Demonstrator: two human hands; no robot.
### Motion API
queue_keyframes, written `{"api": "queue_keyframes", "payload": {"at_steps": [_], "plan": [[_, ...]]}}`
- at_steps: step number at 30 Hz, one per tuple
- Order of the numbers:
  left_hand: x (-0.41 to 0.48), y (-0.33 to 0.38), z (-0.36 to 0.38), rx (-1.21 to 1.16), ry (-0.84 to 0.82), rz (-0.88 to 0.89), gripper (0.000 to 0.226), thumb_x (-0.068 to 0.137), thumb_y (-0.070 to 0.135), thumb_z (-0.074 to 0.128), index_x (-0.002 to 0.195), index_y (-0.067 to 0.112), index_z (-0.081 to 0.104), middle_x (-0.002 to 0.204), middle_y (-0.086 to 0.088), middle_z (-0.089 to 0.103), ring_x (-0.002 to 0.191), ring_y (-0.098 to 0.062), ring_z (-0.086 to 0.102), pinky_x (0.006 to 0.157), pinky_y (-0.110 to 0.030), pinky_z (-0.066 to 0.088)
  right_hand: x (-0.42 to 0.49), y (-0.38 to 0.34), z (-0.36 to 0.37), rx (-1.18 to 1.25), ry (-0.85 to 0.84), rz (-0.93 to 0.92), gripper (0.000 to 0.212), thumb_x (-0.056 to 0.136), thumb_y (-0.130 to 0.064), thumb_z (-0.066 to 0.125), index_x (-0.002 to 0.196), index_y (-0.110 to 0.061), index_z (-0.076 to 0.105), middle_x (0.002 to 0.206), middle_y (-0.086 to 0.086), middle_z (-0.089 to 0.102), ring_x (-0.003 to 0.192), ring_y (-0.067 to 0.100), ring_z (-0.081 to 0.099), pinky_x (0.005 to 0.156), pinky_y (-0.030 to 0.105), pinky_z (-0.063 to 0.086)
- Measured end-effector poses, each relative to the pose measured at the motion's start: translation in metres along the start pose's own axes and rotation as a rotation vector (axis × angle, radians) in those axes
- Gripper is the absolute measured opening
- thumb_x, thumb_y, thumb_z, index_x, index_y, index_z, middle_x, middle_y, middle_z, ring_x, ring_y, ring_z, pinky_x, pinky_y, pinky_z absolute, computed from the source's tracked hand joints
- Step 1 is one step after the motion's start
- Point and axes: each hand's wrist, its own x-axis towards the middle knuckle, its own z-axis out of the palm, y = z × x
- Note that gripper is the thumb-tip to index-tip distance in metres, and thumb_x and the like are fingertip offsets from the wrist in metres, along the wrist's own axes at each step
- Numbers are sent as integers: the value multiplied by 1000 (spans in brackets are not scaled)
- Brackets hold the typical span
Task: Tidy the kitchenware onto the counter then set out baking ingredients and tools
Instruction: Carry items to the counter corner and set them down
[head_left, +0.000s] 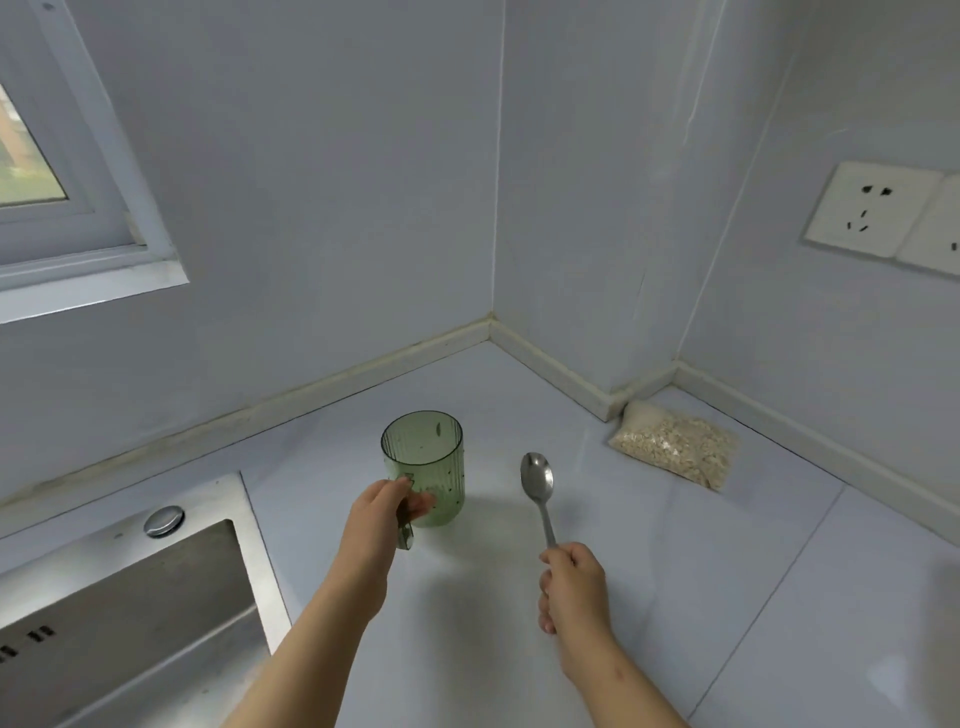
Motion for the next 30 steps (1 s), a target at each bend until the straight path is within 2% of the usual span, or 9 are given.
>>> {"api": "queue_keyframes", "payload": {"at_steps": [5,11,15,18,20,23,26,30], "plan": [[-26,5,38,74,-175,72,22,97,15,41,82,8,55,83,-6,68,70,-18,50,62,-28,35,-19,-18,-41,67,138,-72,13,91,-4,41,80,-7,47,51,1,36,41,13,28,39,20,22],[-64,-4,109,116,-416,98,23,95,12,42,76,6,54,80,-9,68,59,-21,40,62,-32,35,-62,-16,-118,180,376,-105,15,90,-5,40,78,-9,47,51,0,36,43,14,29,37,21,25],[-131,-26,162,152,-644,81,25,95,13,41,74,7,52,78,-8,68,60,-20,40,64,-31,36,-116,3,-190,288,590,-118,16,89,-5,42,75,-10,46,47,-2,35,40,14,27,38,20,23],[-181,-41,186,156,-806,64,29,95,12,40,67,8,48,62,-2,65,58,-21,37,59,-31,32,-158,18,-231,396,705,-165,15,90,-5,42,76,-9,46,46,-2,33,42,14,26,39,20,20],[-219,-48,197,168,-894,68,31,95,11,39,65,8,45,56,0,62,57,-21,35,55,-30,29,-190,31,-256,445,763,-198,17,90,-4,42,75,-9,46,43,-3,32,39,13,25,40,20,20],[-284,-62,211,174,-987,91,29,95,11,40,68,6,50,60,-2,64,57,-21,37,54,-30,29,-246,53,-293,498,814,-216,18,91,-4,41,75,-10,46,38,-7,31,32,8,23,36,19,20],[-357,-82,217,181,-1080,56,25,96,14,41,77,6,54,60,-1,68,63,-19,48,59,-30,33,-307,79,-332,548,859,-213,20,93,-4,40,74,-11,43,37,-9,28,31,6,20,34,17,17],[-473,-124,217,203,-1177,-12,23,96,18,42,82,9,58,58,2,68,72,-17,59,81,-35,39,-403,131,-389,530,924,-220,19,93,-4,40,76,-11,43,37,-9,28,31,7,20,36,17,18]]}}
